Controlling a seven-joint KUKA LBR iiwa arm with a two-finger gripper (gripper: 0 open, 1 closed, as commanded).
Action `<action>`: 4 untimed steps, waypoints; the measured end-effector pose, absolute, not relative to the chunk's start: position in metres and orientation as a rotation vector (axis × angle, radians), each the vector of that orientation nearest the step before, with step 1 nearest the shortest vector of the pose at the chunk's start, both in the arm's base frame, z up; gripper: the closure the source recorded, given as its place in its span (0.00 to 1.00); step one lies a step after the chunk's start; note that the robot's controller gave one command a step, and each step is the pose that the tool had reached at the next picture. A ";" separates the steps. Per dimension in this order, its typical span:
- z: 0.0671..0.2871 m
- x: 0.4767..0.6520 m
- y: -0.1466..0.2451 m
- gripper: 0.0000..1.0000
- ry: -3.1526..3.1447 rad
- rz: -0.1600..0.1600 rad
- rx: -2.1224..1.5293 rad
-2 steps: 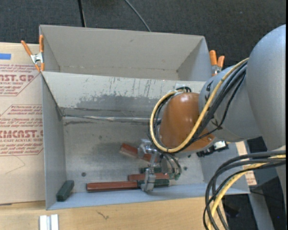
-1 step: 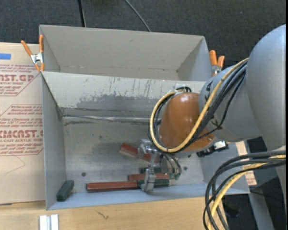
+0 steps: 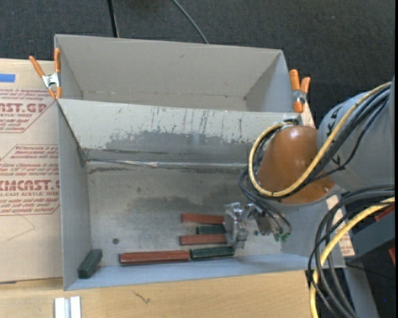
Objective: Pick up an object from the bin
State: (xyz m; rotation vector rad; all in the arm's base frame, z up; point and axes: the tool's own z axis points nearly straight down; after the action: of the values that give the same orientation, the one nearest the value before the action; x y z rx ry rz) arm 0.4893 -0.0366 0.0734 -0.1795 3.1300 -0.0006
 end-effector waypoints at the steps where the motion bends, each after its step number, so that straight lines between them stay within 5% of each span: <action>1: 0.071 0.488 -0.036 0.00 3.133 0.002 -0.180; 2: 0.071 0.488 -0.036 0.00 3.133 0.002 -0.180; 3: 0.073 0.490 0.025 1.00 3.143 0.004 0.052; 4: 0.070 0.491 0.024 0.00 3.138 0.003 0.055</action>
Offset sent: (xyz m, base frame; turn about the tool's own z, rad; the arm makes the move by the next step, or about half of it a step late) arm 0.0000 0.0000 0.0000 0.0000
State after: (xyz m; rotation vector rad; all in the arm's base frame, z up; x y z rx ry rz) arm 0.4908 0.0244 0.0703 0.0546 3.1384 0.0031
